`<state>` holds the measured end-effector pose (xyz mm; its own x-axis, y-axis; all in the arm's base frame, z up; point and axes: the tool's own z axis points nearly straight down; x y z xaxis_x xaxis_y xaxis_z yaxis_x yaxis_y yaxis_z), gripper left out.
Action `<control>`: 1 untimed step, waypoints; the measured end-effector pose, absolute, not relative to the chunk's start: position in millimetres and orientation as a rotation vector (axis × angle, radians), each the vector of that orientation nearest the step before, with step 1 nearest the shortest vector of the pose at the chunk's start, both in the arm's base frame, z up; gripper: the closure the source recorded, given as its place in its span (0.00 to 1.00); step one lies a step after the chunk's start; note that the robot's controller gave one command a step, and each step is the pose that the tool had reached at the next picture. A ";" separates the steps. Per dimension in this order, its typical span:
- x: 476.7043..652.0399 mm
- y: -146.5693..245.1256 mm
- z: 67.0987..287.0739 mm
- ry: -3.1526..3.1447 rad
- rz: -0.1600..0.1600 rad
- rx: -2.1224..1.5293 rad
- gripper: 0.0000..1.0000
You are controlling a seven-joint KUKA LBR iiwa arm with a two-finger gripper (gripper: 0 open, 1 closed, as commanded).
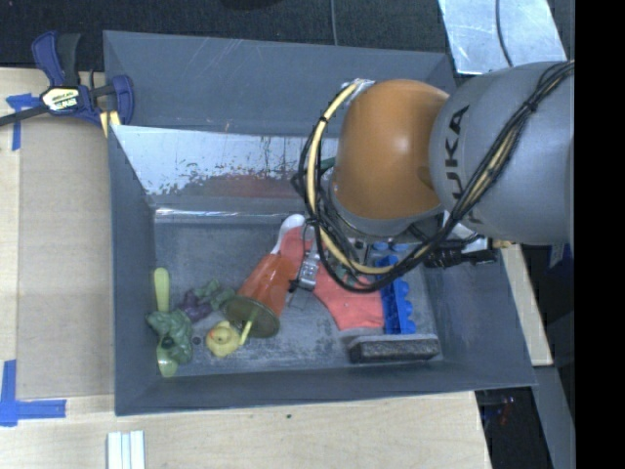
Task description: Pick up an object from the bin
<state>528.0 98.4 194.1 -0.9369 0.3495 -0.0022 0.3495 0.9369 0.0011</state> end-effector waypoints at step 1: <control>530.4 57.0 155.3 3.135 0.001 0.094 0.00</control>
Offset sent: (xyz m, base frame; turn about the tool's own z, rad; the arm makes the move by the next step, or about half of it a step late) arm 0.0022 -0.0109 -0.0675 -0.1473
